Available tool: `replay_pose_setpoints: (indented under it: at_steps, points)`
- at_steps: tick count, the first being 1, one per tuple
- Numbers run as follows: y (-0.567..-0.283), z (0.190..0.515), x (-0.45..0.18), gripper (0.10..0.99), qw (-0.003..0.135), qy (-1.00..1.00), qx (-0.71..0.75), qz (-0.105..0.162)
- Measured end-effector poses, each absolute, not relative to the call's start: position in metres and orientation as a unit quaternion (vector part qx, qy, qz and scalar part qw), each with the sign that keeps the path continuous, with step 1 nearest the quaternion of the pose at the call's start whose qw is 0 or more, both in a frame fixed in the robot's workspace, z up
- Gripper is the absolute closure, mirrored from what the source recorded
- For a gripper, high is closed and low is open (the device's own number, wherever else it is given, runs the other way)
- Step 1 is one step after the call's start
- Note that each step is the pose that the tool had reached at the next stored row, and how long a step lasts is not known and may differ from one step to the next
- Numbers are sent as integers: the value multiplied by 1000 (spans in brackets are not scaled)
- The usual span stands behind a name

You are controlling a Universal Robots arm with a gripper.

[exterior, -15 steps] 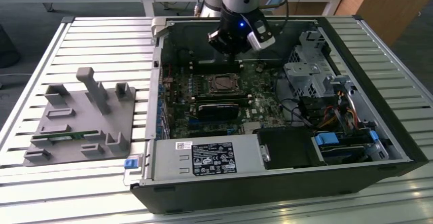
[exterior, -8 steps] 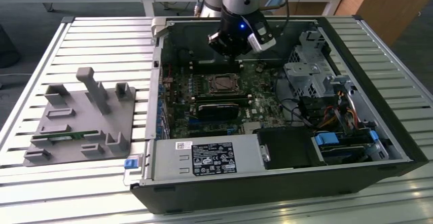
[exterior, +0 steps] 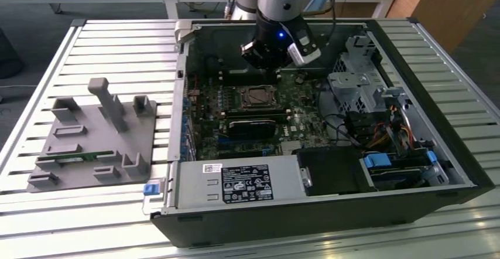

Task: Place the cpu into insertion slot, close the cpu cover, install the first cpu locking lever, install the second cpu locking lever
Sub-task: 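Install the second cpu locking lever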

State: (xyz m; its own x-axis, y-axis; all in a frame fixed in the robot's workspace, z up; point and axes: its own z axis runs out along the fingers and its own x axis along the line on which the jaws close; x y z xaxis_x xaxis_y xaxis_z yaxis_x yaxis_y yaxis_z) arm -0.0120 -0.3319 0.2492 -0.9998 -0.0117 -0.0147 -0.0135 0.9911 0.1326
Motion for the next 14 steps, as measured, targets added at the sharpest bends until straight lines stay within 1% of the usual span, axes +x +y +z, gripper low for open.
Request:
replay_pose_setpoints:
  at_steps: [10,14]
  points:
    - [-351,248,-12,980,6,998,-6,65]
    - [-355,246,-12,980,4,998,-6,65]
